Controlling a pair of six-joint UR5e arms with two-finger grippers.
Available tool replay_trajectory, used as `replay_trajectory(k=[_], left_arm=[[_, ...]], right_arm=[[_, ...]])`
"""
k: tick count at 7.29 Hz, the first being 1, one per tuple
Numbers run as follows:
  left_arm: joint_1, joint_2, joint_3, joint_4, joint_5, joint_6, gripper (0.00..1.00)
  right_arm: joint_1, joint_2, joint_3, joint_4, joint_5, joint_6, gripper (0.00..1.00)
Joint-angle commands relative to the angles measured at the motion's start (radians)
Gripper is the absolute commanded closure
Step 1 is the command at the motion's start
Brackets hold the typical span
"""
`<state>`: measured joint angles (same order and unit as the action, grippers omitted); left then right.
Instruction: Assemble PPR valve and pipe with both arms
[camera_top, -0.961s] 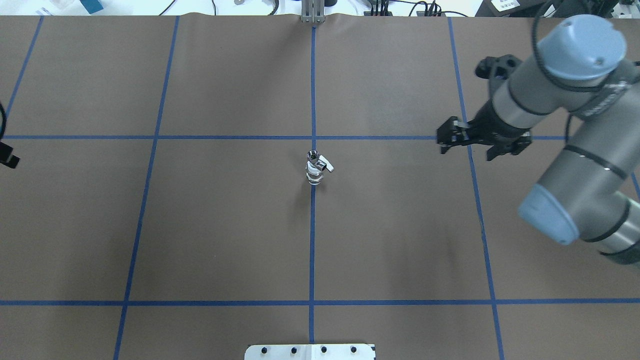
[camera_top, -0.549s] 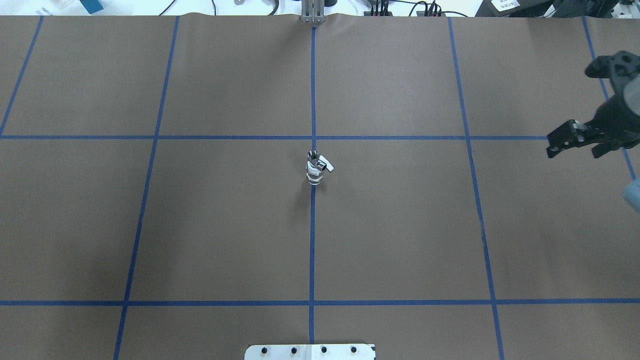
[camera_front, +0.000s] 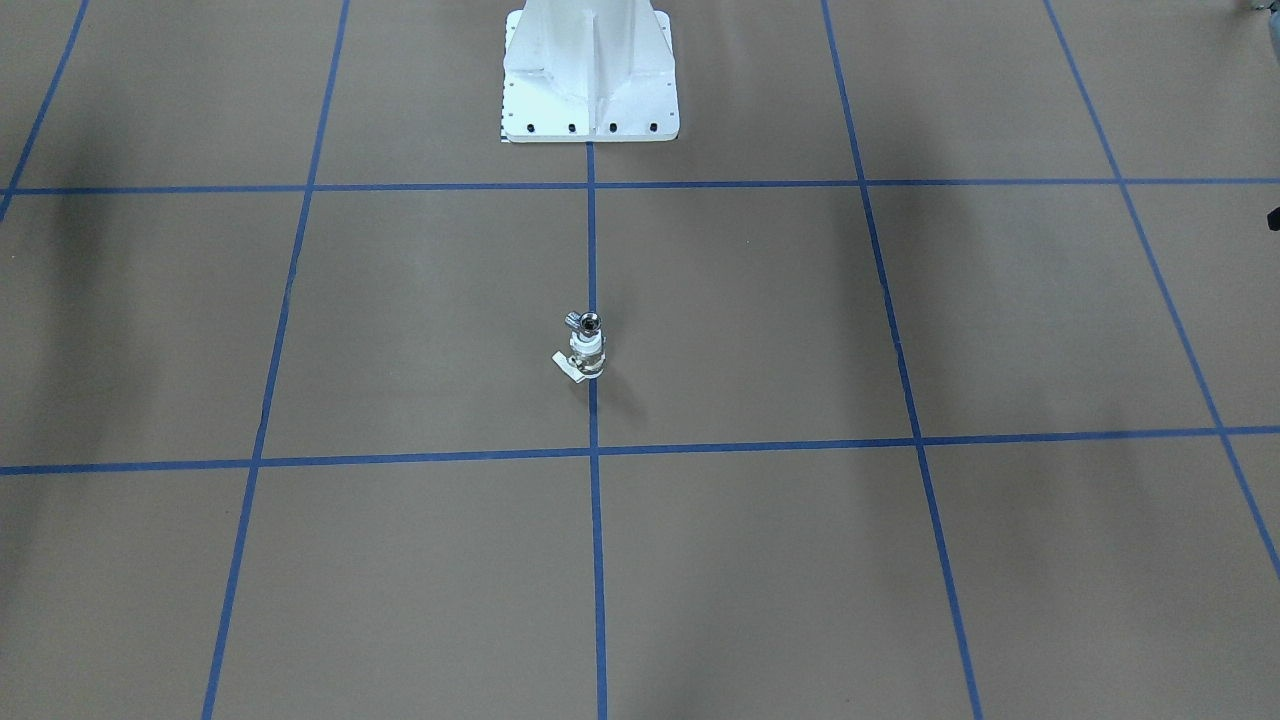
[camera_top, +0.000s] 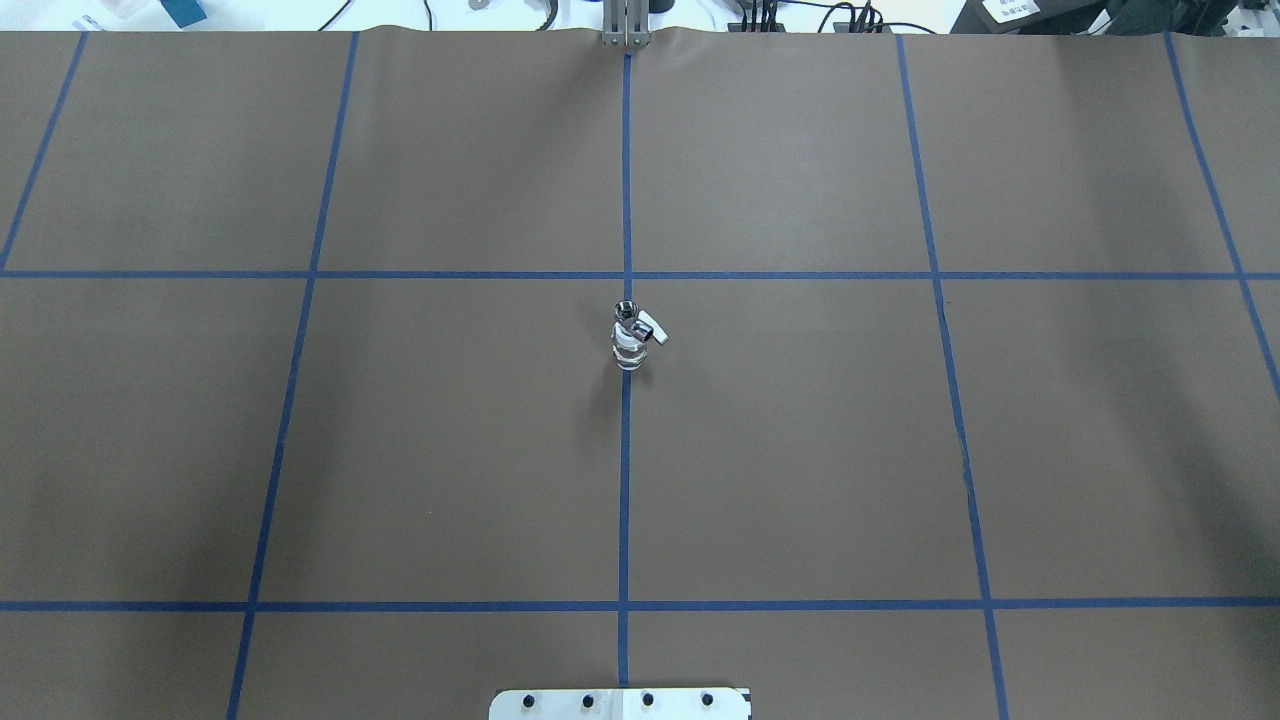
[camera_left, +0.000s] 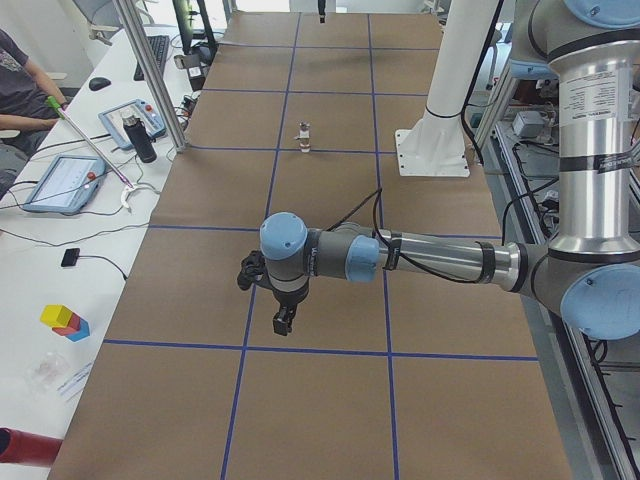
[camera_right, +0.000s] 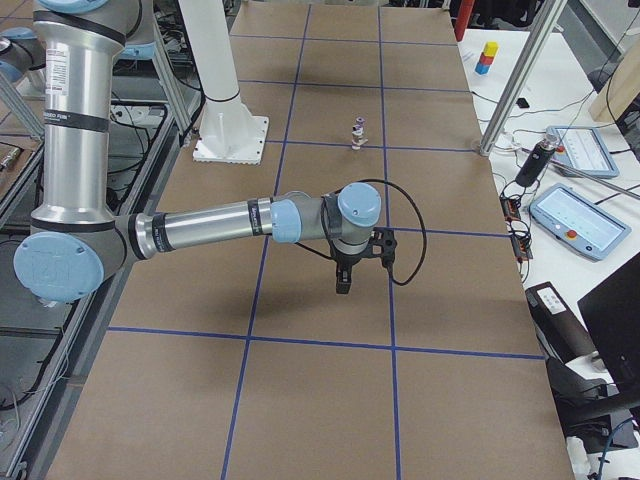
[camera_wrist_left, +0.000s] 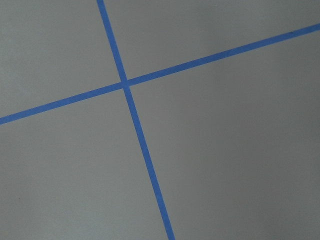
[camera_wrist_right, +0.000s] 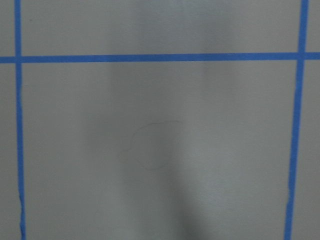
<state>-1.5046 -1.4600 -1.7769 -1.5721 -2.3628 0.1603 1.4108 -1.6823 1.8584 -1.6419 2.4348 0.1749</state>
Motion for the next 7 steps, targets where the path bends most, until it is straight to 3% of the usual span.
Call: replay_trajectory(k=[1, 7], left_arm=[[-0.017, 0.001, 0.016, 0.007, 0.0, -0.008, 0.01], [-0.034, 0.004, 0.028, 0.0, -0.004, -0.01, 0.01]], right_arm=[[0.046, -0.022, -0.015, 0.001, -0.054, -0.079, 0.01], [0.05, -0.01, -0.002, 0.001, -0.056, -0.066, 0.01]])
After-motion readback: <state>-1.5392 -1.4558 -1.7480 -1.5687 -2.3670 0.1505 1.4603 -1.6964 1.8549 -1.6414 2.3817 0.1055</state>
